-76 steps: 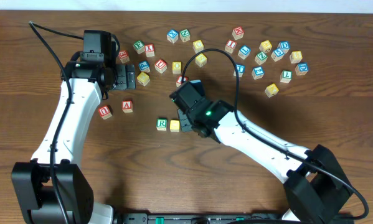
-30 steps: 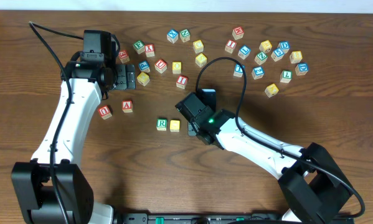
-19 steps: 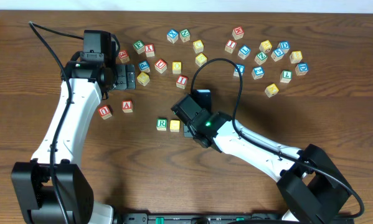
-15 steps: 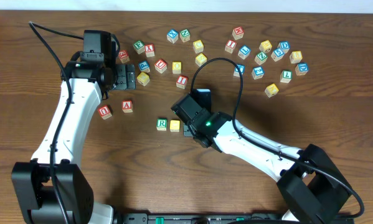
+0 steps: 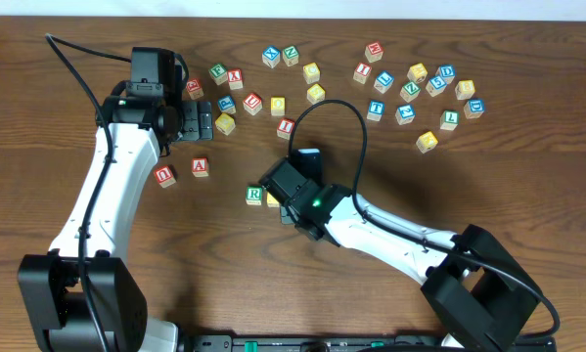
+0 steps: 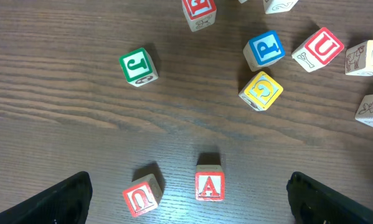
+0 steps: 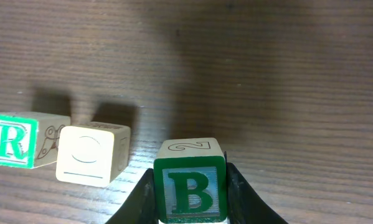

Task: Spell out ROBOT
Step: 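Lower the B block onto the table right of the O block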

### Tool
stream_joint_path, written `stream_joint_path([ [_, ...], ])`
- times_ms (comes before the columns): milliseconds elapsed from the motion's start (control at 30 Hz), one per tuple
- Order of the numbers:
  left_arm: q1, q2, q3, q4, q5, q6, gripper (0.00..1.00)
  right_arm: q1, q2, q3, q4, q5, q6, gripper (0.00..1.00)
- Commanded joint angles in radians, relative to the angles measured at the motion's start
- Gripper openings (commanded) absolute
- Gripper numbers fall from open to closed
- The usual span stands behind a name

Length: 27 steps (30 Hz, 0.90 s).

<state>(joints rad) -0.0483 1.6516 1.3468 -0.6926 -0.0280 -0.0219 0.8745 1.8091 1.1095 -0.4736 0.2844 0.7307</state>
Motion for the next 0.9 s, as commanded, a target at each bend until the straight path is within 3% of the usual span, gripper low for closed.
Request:
stream_joint_path([
  [0, 0.004, 0.003, 0.002, -0.003, 0.002, 0.006, 0.98, 0.014, 0.009, -0.009, 0.006, 0.012, 0.016, 0.13],
  [867, 0.004, 0.003, 0.002, -0.003, 0.002, 0.006, 0.98, 0.012, 0.034, -0.044, 0.069, -0.002, 0.004, 0.18],
])
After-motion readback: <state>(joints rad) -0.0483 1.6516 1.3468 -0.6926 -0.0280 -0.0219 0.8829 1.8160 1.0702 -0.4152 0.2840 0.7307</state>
